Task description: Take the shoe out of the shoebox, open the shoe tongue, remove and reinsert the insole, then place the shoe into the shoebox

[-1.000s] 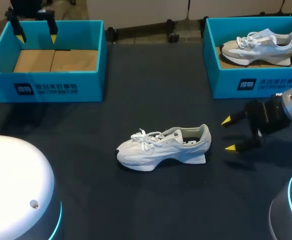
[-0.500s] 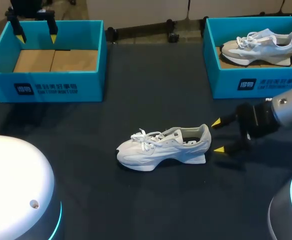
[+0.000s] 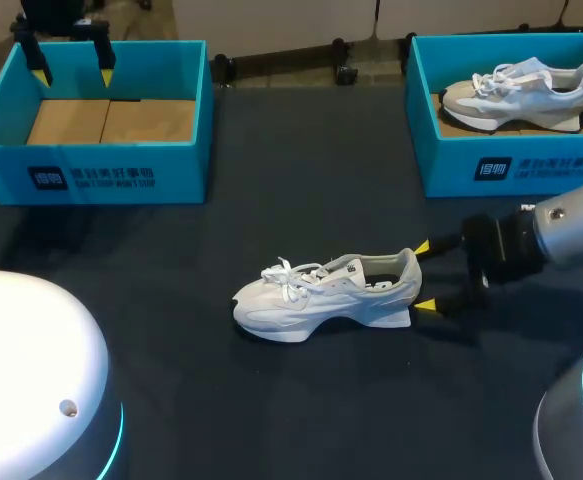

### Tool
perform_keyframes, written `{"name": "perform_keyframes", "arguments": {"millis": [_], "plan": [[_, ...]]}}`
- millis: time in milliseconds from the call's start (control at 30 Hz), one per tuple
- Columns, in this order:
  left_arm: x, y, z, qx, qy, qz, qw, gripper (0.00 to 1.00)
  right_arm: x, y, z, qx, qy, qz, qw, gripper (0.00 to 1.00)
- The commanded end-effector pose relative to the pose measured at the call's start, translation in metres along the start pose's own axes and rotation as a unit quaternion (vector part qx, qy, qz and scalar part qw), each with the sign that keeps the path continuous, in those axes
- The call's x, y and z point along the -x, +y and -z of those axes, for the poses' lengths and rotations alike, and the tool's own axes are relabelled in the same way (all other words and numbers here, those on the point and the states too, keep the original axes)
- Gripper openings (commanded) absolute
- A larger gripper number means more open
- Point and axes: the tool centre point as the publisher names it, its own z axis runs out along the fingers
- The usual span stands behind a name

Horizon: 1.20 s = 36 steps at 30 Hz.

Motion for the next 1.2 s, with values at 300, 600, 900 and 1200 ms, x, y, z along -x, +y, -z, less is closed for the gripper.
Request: {"name": "perform_keyframes", "arguments": {"millis": [300, 600, 900, 1200], "plan": [[0.000, 0.000, 0.000, 0.000, 0.000, 0.000, 1.000, 1.00, 0.000, 0.007, -0.022, 0.012, 0.017, 0.008, 1.000, 1.00], [0.000, 0.000, 0.000, 0.000, 0.000, 0.000, 1.000, 1.00, -0.003, 0.011, -0.037, 0.024, 0.028, 0.006, 0.999, 1.00], [0.000, 0.000, 0.000, 0.000, 0.000, 0.000, 1.000, 1.00, 0.000, 0.014, -0.051, 0.037, 0.030, 0.006, 0.999, 1.00], [0.000, 0.000, 0.000, 0.000, 0.000, 0.000, 1.000, 1.00, -0.003, 0.010, -0.057, 0.040, 0.032, 0.005, 0.999, 1.00]]}}
